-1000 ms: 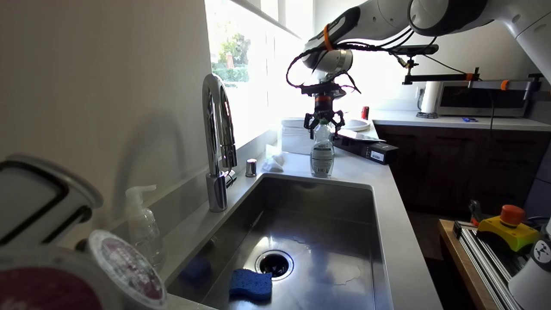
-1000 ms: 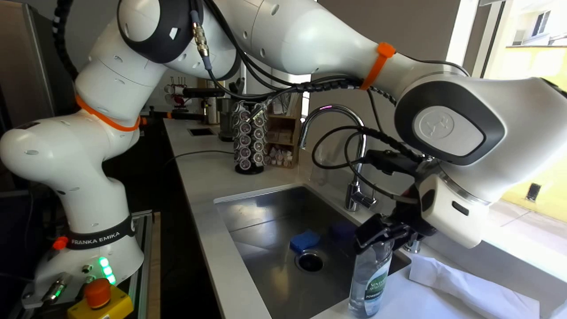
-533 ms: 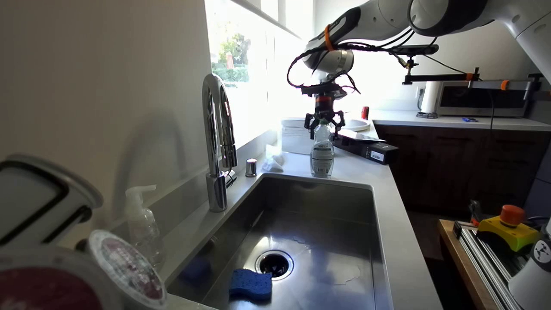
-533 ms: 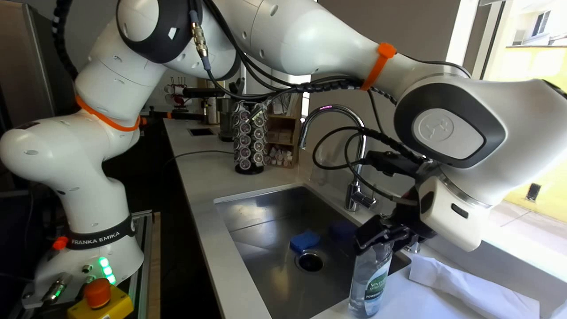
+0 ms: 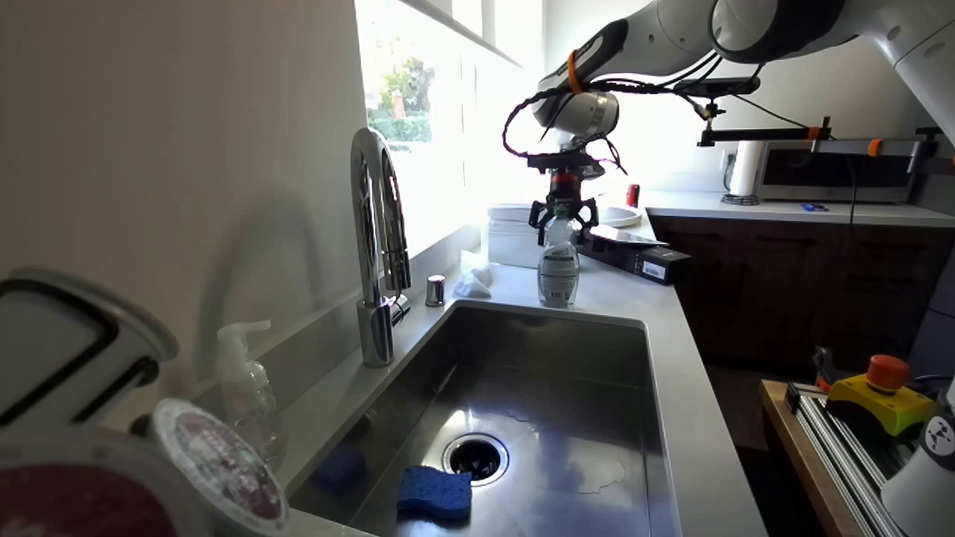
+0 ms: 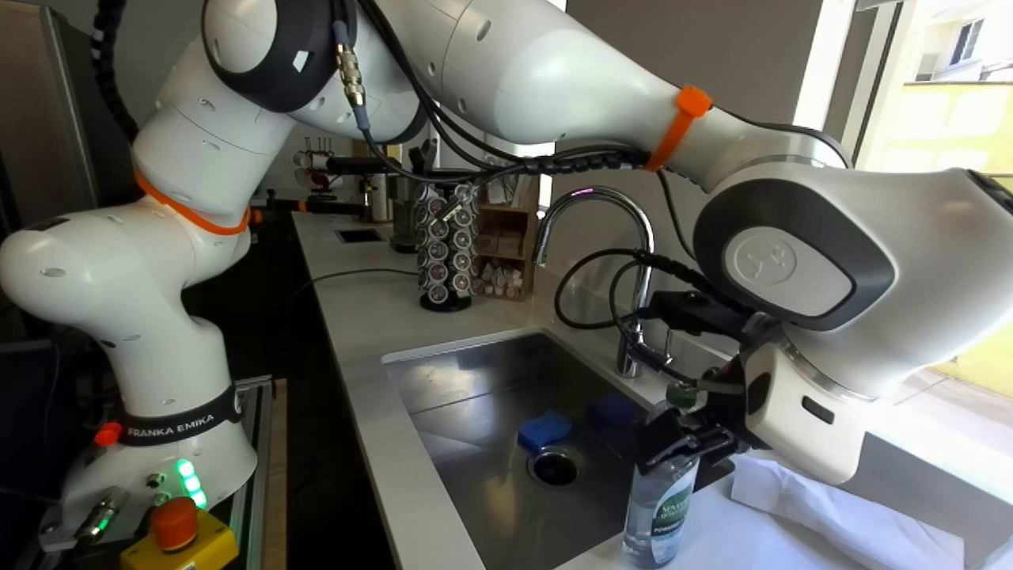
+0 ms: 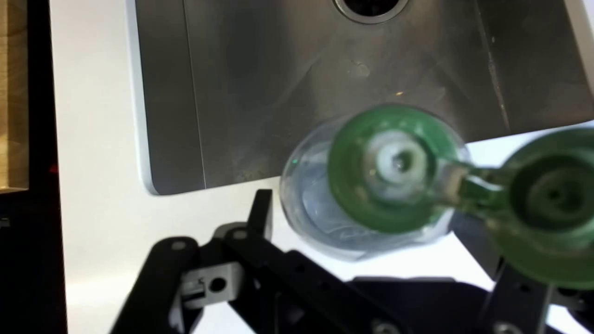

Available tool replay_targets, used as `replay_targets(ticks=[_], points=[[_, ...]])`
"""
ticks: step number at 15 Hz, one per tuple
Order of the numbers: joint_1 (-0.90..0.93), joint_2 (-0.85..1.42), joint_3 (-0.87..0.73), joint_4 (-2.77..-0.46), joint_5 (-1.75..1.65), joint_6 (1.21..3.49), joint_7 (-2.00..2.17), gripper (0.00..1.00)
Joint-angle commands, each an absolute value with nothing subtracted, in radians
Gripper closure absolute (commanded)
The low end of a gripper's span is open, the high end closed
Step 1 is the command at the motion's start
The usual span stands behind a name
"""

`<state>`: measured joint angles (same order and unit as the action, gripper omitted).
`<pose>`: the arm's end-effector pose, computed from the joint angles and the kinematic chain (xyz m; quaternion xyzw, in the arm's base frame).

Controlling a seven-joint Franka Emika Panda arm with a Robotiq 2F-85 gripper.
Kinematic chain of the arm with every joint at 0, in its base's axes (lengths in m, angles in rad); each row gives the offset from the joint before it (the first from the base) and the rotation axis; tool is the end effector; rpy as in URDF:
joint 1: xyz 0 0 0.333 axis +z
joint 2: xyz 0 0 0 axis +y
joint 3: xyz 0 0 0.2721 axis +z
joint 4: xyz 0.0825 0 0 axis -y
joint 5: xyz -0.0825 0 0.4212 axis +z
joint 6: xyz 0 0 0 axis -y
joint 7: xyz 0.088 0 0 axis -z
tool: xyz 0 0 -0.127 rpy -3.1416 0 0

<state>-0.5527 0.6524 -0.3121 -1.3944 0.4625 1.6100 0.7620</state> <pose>0.4983 -0.4599 0.2458 -0.6348 0.7363 0.1907 0.1361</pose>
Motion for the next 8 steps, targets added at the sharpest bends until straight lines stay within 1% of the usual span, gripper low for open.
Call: replay_targets(ticks=[1, 8], points=[[-0.558, 0.640, -0.305, -1.436, 0.506, 1.644, 0.746, 0.00], [-0.549, 0.637, -0.306, -1.453, 0.522, 1.652, 0.758, 0.00]])
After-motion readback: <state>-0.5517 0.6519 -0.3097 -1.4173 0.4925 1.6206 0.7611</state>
